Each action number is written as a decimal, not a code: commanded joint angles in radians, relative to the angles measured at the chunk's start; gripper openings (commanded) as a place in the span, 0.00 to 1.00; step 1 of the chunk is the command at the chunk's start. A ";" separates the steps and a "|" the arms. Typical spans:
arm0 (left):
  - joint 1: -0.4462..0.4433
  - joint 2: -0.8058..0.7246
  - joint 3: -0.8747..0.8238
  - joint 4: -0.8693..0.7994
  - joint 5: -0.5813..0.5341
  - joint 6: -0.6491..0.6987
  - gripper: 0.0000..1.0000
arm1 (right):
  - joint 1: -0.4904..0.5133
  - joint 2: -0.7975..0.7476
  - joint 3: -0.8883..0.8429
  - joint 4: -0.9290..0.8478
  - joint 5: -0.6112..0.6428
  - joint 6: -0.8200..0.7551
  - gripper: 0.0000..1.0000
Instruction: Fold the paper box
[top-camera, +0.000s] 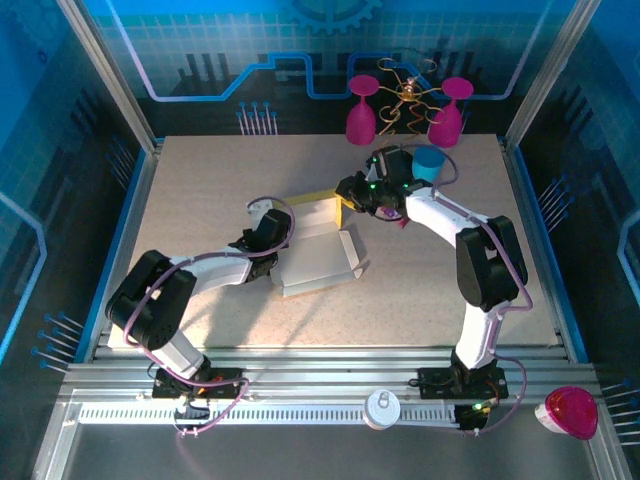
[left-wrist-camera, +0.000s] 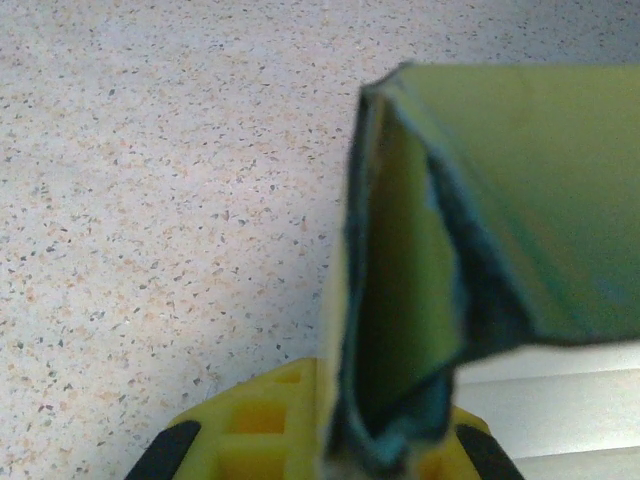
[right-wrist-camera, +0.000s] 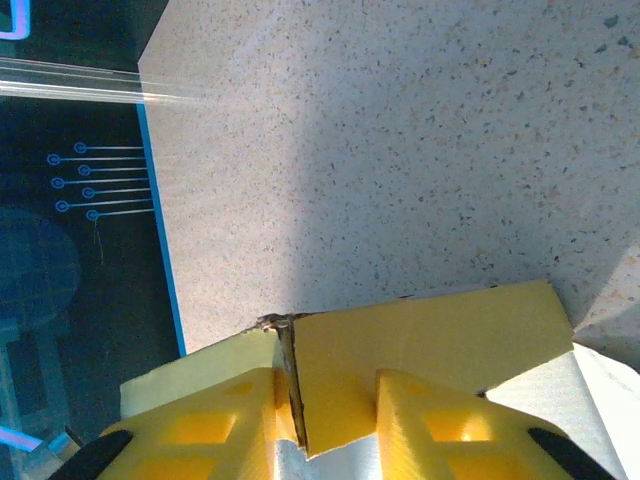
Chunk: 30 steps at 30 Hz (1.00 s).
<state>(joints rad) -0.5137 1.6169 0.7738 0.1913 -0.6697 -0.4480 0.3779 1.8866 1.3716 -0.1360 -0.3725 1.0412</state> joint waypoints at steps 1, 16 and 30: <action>-0.008 -0.002 0.015 0.031 -0.006 -0.078 0.00 | -0.008 -0.021 -0.053 -0.010 -0.014 -0.019 0.29; -0.009 -0.046 -0.094 0.050 0.067 -0.268 0.01 | 0.011 -0.058 -0.139 -0.016 0.013 -0.079 0.28; -0.014 -0.041 -0.119 0.034 0.088 -0.305 0.00 | 0.016 -0.071 -0.172 -0.019 0.026 -0.104 0.27</action>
<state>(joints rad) -0.5213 1.5753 0.6704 0.2314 -0.5976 -0.6914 0.3882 1.8214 1.2381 -0.0731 -0.3943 0.9630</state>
